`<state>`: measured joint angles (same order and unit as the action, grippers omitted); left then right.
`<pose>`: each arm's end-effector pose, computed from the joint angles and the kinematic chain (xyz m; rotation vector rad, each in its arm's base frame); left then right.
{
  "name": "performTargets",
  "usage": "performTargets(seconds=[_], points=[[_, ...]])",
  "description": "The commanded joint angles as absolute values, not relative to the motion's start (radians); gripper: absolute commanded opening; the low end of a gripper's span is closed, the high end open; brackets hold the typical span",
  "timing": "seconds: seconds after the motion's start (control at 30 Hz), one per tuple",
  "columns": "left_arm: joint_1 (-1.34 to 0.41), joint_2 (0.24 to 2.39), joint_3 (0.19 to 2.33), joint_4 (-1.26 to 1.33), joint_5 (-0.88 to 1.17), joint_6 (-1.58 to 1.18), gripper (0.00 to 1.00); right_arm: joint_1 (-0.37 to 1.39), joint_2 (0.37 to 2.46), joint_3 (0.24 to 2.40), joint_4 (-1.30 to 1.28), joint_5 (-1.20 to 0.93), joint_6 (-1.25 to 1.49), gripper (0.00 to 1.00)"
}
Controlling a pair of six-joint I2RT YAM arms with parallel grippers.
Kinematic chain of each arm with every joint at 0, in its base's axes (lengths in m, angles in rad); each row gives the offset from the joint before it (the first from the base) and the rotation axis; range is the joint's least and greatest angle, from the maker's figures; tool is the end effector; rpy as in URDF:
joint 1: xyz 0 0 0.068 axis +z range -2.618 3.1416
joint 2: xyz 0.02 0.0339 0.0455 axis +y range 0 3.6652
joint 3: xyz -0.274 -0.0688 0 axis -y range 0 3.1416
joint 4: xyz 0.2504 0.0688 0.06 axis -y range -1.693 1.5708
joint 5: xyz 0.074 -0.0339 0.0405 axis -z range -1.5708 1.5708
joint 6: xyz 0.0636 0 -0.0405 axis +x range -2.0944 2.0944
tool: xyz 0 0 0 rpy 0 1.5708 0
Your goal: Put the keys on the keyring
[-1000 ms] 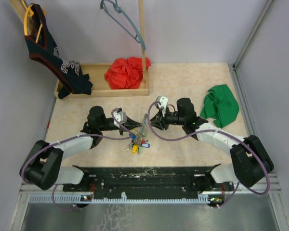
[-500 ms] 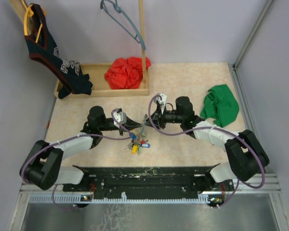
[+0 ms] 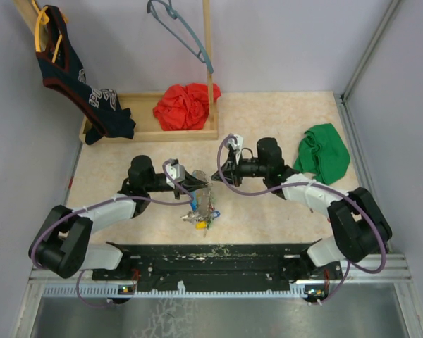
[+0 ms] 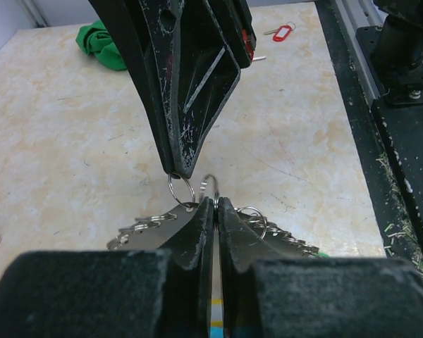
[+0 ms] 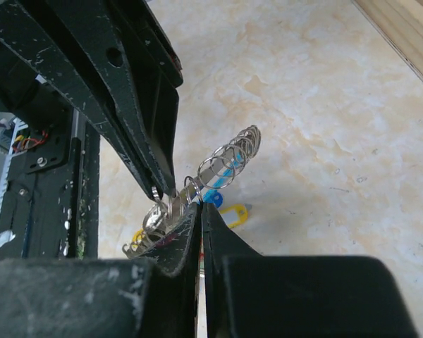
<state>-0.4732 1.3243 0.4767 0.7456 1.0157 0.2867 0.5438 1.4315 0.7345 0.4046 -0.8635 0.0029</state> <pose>0.2164 -0.1715 0.2203 1.2861 1.1399 -0.9800 0.2513 0.2084 0.2369 -1.0856 1.5855 1.1712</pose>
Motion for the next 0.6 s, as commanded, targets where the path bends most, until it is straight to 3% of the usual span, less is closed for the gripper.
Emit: performTargets(seconds=[0.0, 0.07, 0.1, 0.13, 0.2, 0.33, 0.4, 0.47, 0.57], points=[[-0.470, 1.293, 0.474, 0.776, 1.023, 0.295, 0.15, 0.543, 1.372, 0.798, 0.375, -0.920, -0.063, 0.00], [-0.468, 1.284, 0.471, 0.771, 1.006, 0.296, 0.22, 0.543, 1.356, 0.808, 0.339, -0.924, -0.107, 0.00], [-0.468, 1.279, 0.469, 0.768, 0.999, 0.294, 0.16, 0.543, 1.348, 0.812, 0.326, -0.926, -0.124, 0.00], [-0.468, 1.276, 0.468, 0.763, 0.995, 0.292, 0.04, 0.543, 1.344, 0.816, 0.316, -0.929, -0.140, 0.00], [-0.468, 1.270, 0.466, 0.764, 0.993, 0.291, 0.00, 0.544, 1.342, 0.824, 0.296, -0.934, -0.157, 0.00], [-0.468, 1.264, 0.458, 0.752, 0.949, 0.295, 0.15, 0.544, 1.345, 0.830, 0.265, -0.887, -0.165, 0.00], [-0.469, 1.278, 0.462, 0.742, 0.916, 0.286, 0.17, 0.543, 1.352, 0.839, 0.183, -0.741, -0.141, 0.00], [-0.468, 1.309, 0.476, 0.725, 0.893, 0.265, 0.27, 0.543, 1.362, 0.843, 0.097, -0.614, -0.133, 0.01], [-0.470, 1.382, 0.502, 0.738, 0.863, 0.183, 0.34, 0.542, 1.359, 0.834, 0.020, -0.513, -0.121, 0.17]])
